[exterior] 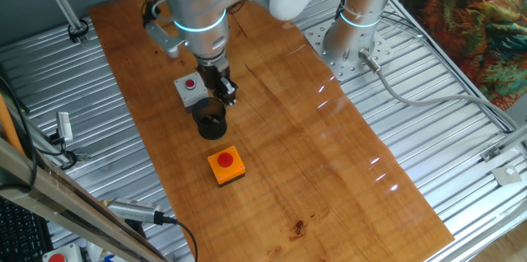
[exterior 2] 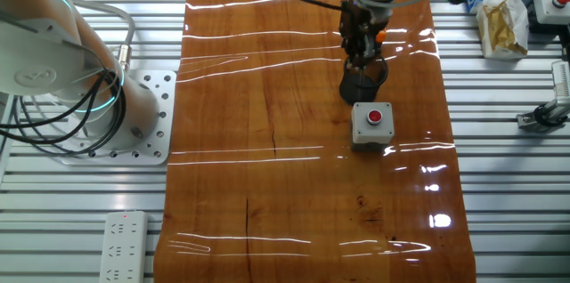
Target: Put the pen into the pen holder
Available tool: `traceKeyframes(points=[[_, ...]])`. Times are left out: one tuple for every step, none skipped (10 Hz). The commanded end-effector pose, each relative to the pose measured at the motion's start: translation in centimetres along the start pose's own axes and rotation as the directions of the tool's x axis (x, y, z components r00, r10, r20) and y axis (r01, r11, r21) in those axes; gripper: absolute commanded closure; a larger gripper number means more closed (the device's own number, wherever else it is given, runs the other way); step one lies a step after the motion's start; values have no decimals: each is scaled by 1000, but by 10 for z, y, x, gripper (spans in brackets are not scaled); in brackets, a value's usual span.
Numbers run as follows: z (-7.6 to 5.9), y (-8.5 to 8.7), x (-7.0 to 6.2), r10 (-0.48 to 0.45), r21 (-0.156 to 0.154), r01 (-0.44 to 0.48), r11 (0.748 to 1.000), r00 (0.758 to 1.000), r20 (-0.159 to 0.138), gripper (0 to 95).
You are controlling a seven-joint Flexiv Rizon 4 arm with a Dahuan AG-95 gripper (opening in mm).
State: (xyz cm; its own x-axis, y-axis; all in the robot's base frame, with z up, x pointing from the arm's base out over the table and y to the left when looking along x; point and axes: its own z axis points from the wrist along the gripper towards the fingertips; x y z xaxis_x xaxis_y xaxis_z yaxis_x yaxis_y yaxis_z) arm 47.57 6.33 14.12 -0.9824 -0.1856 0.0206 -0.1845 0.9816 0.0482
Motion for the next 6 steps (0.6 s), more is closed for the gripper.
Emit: traceKeyframes(points=[[-6, -14, 14, 52, 6, -52, 999, 999, 5, 760], [-6, -15, 15, 61, 4, -61, 998, 998, 9, 760], [-6, -15, 15, 69, 0, -69, 998, 998, 10, 760], [-6, -15, 16, 74, -1, -74, 997, 997, 16, 760], [-6, -15, 16, 90, -9, -90, 996, 996, 15, 760], [-6, -15, 16, 111, -13, -111, 994, 994, 15, 760]])
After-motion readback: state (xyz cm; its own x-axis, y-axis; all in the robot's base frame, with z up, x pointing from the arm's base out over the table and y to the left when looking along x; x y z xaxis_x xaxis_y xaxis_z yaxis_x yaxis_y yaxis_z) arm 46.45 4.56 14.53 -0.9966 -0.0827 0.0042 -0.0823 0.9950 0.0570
